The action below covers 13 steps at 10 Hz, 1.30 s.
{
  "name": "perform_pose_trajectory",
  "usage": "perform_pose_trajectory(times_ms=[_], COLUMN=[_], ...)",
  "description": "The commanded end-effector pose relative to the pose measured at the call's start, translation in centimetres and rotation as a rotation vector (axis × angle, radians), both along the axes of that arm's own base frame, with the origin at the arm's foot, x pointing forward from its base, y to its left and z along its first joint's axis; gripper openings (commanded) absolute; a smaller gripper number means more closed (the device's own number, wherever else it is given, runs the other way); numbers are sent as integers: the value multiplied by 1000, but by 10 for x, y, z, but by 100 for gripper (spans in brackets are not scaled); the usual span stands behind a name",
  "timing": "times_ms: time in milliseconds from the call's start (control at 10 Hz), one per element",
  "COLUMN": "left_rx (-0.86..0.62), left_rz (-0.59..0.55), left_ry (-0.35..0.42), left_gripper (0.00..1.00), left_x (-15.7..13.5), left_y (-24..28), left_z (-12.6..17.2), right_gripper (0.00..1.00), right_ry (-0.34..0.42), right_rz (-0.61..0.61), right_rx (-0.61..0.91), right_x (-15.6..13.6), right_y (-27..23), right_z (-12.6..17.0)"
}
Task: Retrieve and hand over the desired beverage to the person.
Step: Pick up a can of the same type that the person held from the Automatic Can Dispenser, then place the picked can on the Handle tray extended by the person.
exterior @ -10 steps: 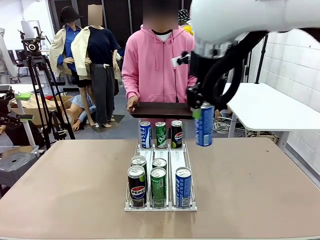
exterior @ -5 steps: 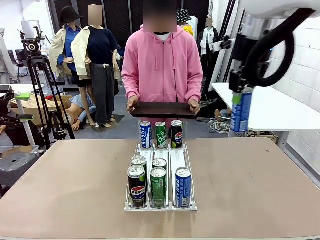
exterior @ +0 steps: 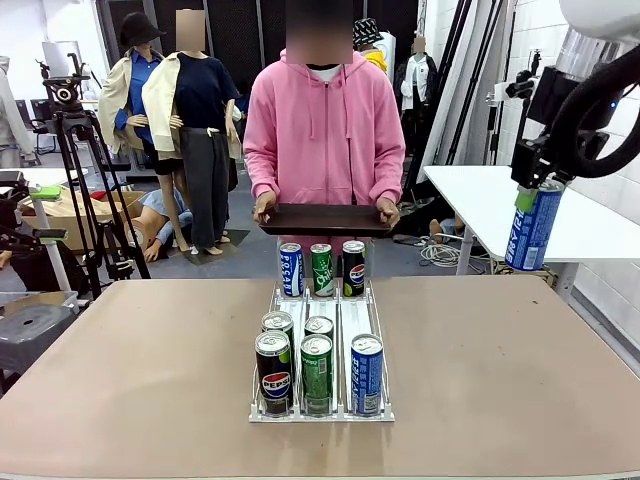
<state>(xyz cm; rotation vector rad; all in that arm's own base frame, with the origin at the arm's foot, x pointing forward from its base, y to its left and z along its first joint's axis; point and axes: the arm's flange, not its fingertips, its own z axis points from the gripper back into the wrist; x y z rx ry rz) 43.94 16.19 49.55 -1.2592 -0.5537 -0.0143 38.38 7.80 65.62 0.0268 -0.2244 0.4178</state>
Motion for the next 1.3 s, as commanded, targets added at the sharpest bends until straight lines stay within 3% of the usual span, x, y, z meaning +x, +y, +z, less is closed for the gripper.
perform_pose_trajectory(times_ms=[0,100,1200], left_rx=[-6,-6,-6], left_rz=[-6,-6,-6], left_ry=[-4,-4,-4], left_gripper=[100,100,100], left_x=[-2,-2,-2], left_y=[0,0,0], left_z=[0,0,0], right_gripper=[0,0,0], right_ry=[-65,0,0], right_rz=[-23,0,0], right_rx=[83,0,0], right_x=[-17,0,0], right_y=[3,0,0], right_z=[-6,0,0])
